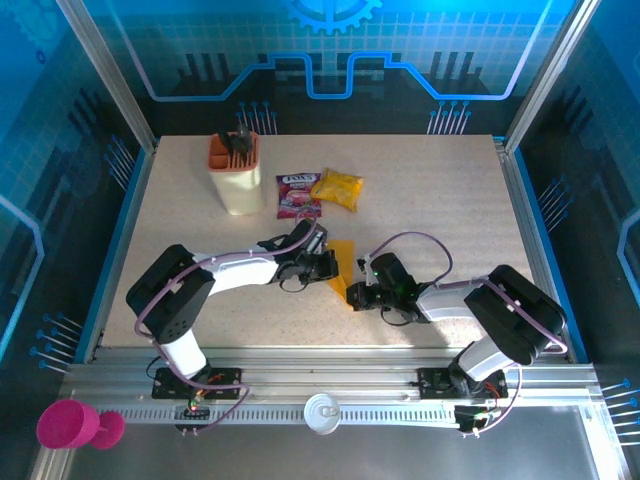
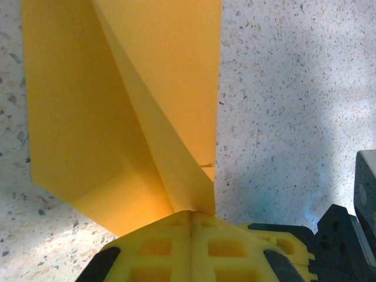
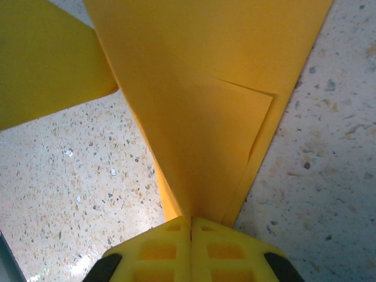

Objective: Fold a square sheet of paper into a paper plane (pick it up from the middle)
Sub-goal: Fourth fold the wing at the center of the table.

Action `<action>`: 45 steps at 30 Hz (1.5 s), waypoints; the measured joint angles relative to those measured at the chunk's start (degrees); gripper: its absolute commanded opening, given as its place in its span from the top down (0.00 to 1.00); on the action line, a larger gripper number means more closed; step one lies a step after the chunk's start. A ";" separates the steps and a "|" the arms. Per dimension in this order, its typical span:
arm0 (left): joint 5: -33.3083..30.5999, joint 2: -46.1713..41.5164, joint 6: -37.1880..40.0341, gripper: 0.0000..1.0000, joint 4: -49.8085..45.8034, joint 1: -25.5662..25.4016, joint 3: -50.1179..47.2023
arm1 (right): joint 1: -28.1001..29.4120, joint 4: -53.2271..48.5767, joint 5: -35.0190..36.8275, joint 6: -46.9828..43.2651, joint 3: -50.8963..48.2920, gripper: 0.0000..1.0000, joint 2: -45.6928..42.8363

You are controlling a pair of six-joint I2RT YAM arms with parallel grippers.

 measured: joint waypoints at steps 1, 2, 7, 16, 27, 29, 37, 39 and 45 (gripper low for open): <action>0.15 0.24 0.00 1.00 0.17 0.00 0.00 | -0.13 0.31 -0.24 0.02 -0.13 1.00 0.07; 0.22 0.57 0.00 1.00 0.37 0.00 0.02 | -0.17 0.61 -0.35 0.15 -0.17 1.00 0.17; 0.66 1.88 0.00 1.00 1.11 0.00 0.07 | -0.50 1.70 -1.01 0.55 -0.55 1.00 0.46; 1.01 3.63 0.26 1.00 1.46 0.00 2.40 | -0.90 3.87 -1.99 1.07 -1.31 1.00 0.90; 1.22 6.23 0.66 1.00 1.64 0.00 3.78 | -1.16 6.49 -2.67 1.68 -2.27 1.00 1.36; 1.22 6.51 1.18 1.00 1.62 0.00 4.02 | -1.27 6.86 -3.04 1.88 -2.32 1.00 1.46; 1.20 7.80 1.97 1.00 1.62 0.00 4.87 | -1.29 7.37 -3.26 1.90 -2.43 1.00 1.64; 1.18 8.26 2.25 1.00 1.60 0.00 4.96 | -1.38 7.50 -3.48 1.92 -2.43 1.00 1.73; 0.96 9.60 3.28 1.00 1.36 0.00 5.53 | -1.95 7.50 -4.57 2.10 -2.40 0.94 1.81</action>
